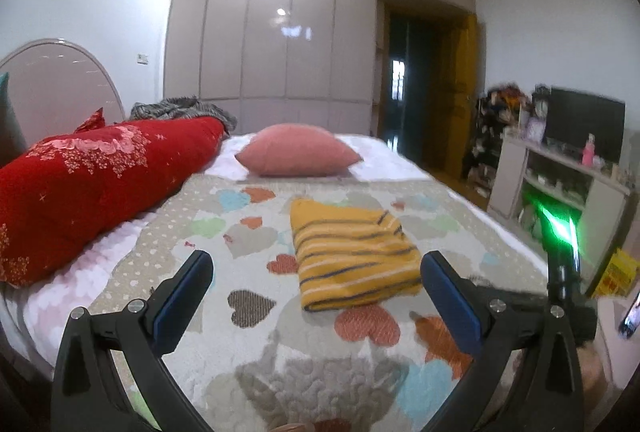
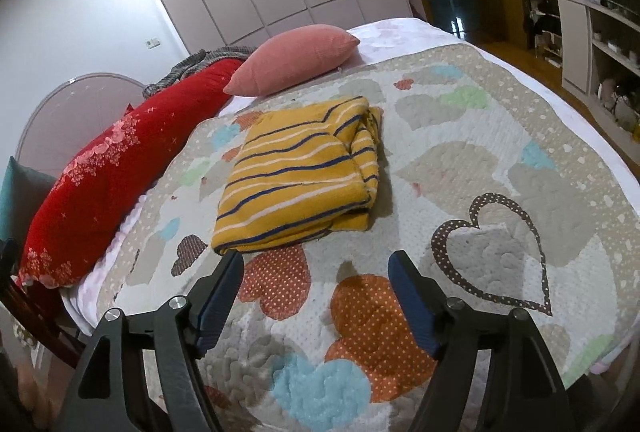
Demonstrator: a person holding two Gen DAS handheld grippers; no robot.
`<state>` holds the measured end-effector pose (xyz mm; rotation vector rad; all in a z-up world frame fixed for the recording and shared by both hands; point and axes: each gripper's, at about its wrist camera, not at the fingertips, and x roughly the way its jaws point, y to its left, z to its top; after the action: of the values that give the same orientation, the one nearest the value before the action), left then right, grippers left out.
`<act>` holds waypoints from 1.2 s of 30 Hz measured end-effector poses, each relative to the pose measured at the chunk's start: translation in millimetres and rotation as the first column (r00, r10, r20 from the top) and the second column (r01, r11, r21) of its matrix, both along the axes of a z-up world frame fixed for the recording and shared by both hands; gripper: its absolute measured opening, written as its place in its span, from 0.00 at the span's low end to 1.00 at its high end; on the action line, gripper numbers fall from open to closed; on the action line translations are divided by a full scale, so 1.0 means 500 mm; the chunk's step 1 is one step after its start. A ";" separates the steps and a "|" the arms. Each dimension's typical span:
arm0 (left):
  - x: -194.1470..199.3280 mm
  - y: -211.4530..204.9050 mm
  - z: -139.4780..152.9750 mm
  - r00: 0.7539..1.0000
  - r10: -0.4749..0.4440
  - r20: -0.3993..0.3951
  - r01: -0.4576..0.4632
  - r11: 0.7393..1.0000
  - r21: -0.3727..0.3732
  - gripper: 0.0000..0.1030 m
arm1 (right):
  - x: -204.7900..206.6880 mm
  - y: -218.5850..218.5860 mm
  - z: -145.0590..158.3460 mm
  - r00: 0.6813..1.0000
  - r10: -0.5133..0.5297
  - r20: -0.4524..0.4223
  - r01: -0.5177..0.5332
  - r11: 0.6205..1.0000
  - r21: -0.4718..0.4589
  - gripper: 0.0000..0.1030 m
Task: Fold small clothes
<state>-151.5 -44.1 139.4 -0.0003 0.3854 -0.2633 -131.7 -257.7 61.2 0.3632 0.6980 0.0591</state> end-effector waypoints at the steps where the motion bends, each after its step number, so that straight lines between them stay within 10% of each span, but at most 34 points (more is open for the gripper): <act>1: 0.002 -0.003 -0.005 1.000 -0.006 -0.016 0.006 1.000 0.006 1.00 | 0.002 0.002 -0.002 1.000 0.001 -0.005 -0.001 1.000 -0.001 0.77; 15: 0.055 -0.017 -0.118 0.958 0.055 -0.282 -0.033 0.996 0.082 1.00 | 0.002 0.009 -0.034 0.998 -0.021 -0.062 0.018 0.999 -0.051 0.78; 36: 0.069 0.005 -0.174 0.914 0.191 -0.359 -0.122 0.971 0.207 1.00 | 0.006 0.064 -0.052 0.995 0.022 -0.097 -0.036 0.989 -0.143 0.79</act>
<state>-116.8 -41.6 52.3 0.0974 0.7888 -0.0654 -128.9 -225.7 35.1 0.2180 0.7974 0.0187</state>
